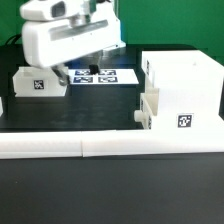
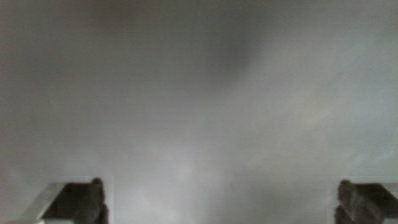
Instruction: Assemble drawer
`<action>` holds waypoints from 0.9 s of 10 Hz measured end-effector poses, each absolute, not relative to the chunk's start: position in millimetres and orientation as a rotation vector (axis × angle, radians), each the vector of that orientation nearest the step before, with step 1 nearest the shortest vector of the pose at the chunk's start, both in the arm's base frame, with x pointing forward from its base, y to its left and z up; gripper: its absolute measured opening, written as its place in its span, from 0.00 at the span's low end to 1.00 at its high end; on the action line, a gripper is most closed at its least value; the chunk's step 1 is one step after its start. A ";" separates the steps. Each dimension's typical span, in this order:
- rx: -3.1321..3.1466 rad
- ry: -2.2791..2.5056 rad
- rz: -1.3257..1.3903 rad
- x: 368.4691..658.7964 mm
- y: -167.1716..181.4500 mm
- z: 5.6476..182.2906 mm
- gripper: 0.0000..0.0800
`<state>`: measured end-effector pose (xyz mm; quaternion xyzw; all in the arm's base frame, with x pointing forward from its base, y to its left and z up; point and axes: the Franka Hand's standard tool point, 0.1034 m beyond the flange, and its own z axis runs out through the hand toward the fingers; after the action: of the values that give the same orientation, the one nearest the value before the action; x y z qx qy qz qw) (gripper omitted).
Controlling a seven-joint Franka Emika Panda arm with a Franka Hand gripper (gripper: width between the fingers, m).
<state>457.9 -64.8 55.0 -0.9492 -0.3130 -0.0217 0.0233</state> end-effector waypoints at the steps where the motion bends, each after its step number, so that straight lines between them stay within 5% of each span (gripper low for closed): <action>1: -2.999 -0.777 -0.069 449.2 -65.2 56.9 0.81; 9: -3.084 -0.250 -0.031 409.0 -76.1 53.1 0.81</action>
Offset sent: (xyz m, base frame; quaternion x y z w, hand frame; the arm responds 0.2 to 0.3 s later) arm 0.0000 0.0000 0.0000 0.0000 0.0000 0.1938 0.9810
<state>409.0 -76.1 53.1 -0.9964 -0.0809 -0.0100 0.0235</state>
